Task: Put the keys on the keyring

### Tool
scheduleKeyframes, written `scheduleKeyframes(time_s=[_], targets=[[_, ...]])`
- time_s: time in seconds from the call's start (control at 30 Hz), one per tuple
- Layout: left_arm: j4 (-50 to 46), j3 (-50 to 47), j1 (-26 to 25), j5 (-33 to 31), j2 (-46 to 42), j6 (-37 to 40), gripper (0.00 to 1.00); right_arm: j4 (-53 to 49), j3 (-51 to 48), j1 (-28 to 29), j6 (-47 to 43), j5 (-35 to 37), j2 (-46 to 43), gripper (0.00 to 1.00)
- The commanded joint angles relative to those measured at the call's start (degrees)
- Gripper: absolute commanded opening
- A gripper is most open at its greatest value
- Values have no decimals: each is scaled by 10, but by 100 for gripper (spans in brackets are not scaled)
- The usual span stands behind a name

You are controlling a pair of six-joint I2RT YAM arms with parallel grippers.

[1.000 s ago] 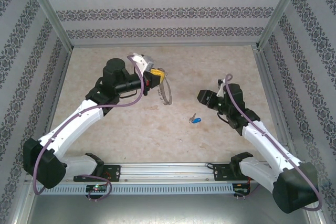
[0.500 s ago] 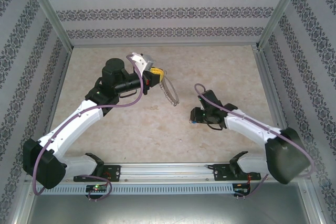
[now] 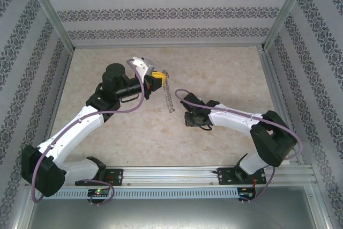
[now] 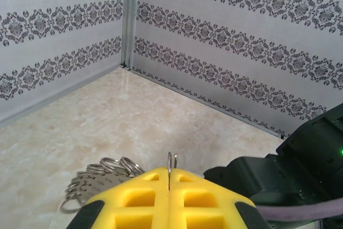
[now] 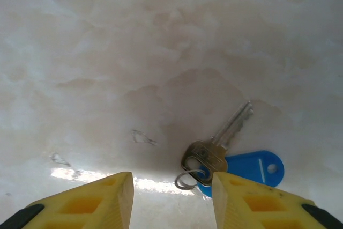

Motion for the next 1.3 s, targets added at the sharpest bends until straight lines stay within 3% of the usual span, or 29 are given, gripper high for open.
scheduleKeyframes(time_s=[0.0, 0.6, 1.07, 1.27], targets=[[49, -5, -5, -3, -19, -5, 0, -31, 16, 12, 17, 42, 14, 43], [67, -17, -5, 1, -26, -11, 0, -66, 64, 53, 29, 100, 97, 36], [80, -20, -5, 4, -25, -19, 0, -70, 46, 56, 41, 121, 99, 31], [83, -18, -5, 5, -24, -22, 0, -70, 36, 56, 42, 122, 92, 17]])
